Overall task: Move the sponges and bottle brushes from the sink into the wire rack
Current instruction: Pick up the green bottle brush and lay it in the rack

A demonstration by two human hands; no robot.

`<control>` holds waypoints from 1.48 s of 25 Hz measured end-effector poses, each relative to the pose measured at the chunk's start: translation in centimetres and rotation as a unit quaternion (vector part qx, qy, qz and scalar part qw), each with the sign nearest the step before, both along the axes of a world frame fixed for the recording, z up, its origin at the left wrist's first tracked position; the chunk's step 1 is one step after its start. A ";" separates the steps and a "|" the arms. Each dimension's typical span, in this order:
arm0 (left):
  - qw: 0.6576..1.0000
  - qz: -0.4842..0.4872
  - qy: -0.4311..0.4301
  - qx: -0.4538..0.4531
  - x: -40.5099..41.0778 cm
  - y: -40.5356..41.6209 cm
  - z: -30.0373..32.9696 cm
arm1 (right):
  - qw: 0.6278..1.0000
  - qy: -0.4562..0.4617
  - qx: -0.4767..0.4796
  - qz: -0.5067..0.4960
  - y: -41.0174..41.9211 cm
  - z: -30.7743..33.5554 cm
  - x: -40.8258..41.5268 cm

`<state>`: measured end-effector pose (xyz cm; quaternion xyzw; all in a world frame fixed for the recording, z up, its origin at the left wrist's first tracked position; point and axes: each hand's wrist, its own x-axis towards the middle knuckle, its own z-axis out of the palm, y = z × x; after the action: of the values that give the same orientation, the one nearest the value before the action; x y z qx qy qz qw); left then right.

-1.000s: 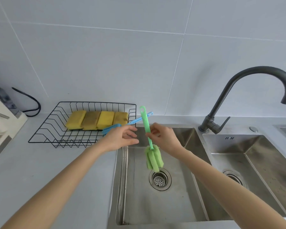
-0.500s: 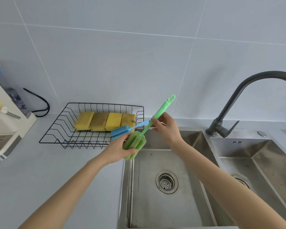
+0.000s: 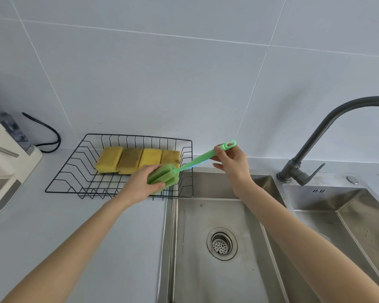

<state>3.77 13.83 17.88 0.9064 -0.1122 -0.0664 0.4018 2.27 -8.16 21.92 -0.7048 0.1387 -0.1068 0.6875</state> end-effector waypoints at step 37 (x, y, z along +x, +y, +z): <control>0.980 -0.013 0.114 0.164 6.6 -0.1 -5.8 | 0.986 0.162 -0.012 -0.039 -0.7 -9.3 3.0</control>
<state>10.41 13.77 12.06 0.9449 -0.0650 -0.1925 0.2565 5.26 -8.82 12.60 -0.7149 0.2742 -0.0191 0.6429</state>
